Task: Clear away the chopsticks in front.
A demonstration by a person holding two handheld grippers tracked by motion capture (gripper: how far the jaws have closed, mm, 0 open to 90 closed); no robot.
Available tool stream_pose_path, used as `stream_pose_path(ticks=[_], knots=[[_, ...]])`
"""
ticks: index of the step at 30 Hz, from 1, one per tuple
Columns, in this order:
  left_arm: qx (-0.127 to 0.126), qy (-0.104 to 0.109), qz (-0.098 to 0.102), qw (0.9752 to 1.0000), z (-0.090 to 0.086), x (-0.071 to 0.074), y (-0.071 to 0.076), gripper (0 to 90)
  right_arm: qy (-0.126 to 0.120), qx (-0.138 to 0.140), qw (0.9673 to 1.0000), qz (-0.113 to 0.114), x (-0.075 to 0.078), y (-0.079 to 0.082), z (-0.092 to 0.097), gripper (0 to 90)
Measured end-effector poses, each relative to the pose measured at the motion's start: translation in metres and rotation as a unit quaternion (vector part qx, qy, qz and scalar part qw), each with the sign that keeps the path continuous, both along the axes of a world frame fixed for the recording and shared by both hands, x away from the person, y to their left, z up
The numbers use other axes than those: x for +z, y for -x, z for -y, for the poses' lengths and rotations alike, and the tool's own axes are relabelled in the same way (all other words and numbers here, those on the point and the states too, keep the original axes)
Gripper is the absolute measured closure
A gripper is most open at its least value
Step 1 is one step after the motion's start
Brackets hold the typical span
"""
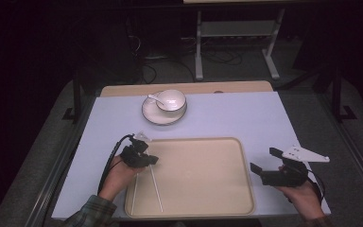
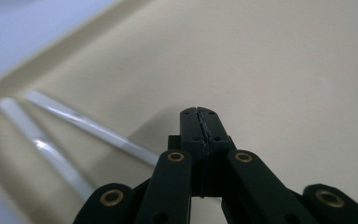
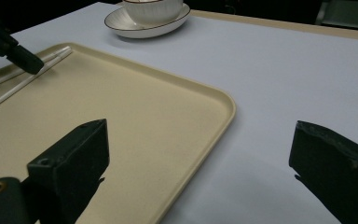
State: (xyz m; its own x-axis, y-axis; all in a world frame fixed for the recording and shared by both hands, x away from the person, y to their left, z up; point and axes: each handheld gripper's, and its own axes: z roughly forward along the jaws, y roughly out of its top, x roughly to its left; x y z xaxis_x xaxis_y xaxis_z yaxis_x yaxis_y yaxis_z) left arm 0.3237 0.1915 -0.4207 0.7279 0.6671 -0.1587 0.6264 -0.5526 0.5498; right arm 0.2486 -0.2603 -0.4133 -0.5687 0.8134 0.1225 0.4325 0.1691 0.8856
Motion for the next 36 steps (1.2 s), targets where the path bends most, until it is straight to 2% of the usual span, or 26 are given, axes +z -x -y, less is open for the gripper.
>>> stream_pose_path(ticks=[3, 6, 12, 21, 31, 36], knots=[[-0.009, 0.002, -0.006, 0.9999, 0.006, -0.002, 0.011, 89.7, 0.001, 0.001, 1.0000, 0.000, 0.000, 0.000, 0.000, 4.2], [-0.019, -0.007, -0.012, 0.9997, 0.008, -0.005, 0.020, 89.7, 0.000, 0.000, 1.0000, 0.000, 0.000, 0.000, 0.000, 4.3], [-0.014, -0.013, -0.016, 0.9997, 0.000, -0.008, 0.029, 89.7, 0.000, 0.001, 1.0000, 0.001, 0.000, 0.000, -0.001, 4.3], [0.005, -0.014, -0.016, 0.9998, -0.014, -0.008, 0.033, 89.7, 0.000, 0.000, 1.0000, 0.000, 0.000, 0.000, 0.000, 4.3], [0.026, -0.026, -0.014, 0.9992, -0.030, -0.006, 0.034, 89.7, 0.000, 0.000, 1.0000, 0.000, 0.000, 0.000, 0.000, 4.3], [0.032, -0.022, -0.012, 0.9992, -0.034, -0.005, 0.033, 89.7, 0.000, 0.000, 1.0000, 0.000, 0.000, 0.000, -0.001, 4.3]])
